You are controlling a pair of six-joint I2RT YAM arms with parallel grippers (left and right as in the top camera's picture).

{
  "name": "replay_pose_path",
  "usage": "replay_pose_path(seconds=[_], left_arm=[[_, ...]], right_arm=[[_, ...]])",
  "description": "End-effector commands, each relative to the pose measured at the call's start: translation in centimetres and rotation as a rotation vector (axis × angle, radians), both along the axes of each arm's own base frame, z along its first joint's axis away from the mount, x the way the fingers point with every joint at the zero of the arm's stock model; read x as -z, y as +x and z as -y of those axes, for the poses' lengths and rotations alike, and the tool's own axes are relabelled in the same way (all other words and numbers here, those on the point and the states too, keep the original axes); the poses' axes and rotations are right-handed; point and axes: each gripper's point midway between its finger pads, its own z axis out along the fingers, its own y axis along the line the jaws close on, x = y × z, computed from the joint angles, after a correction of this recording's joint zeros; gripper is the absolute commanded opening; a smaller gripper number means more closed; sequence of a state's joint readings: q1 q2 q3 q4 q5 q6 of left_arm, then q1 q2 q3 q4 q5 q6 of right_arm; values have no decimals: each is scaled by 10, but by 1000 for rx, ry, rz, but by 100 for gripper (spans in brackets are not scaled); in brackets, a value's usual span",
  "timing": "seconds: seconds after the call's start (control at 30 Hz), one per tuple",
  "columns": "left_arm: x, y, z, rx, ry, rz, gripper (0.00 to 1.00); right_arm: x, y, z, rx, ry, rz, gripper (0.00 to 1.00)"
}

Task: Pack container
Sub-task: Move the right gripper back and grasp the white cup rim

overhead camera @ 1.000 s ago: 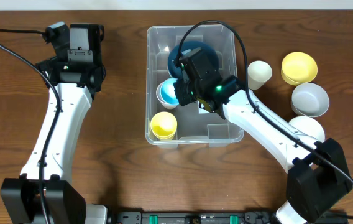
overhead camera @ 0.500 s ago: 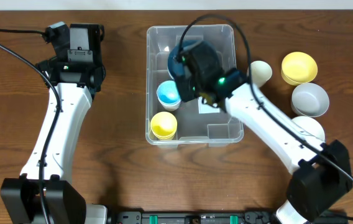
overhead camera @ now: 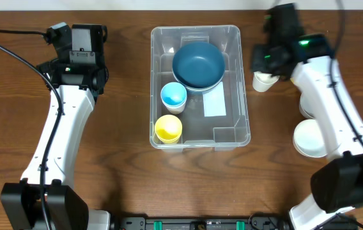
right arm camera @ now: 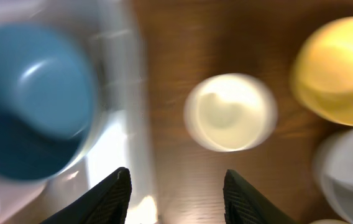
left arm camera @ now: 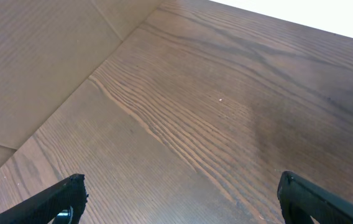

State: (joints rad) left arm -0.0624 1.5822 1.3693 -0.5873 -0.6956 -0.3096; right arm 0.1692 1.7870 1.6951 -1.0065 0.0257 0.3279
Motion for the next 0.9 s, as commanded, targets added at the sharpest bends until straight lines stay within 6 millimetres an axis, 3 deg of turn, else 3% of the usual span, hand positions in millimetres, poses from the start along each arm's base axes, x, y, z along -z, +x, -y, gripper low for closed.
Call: replay_pose_path(seconds=[0.0, 0.13, 0.3, 0.67, 0.73, 0.87], left_arm=[[-8, -4, -4, -15, 20, 12, 98], [-8, -4, -4, -15, 20, 12, 98], [-8, -4, -4, -15, 20, 12, 98], [-8, -4, -4, -15, 20, 12, 98], [-8, -4, -4, -15, 20, 12, 98], [-8, -4, -4, -15, 20, 12, 98]], right_arm=[[-1, 6, 30, 86, 40, 1, 49], [2, 9, 53, 134, 38, -7, 49], [20, 11, 59, 139, 21, -46, 50], [98, 24, 73, 160, -19, -193, 47], [112, 23, 74, 154, -23, -225, 41], [130, 20, 73, 135, -30, -269, 4]])
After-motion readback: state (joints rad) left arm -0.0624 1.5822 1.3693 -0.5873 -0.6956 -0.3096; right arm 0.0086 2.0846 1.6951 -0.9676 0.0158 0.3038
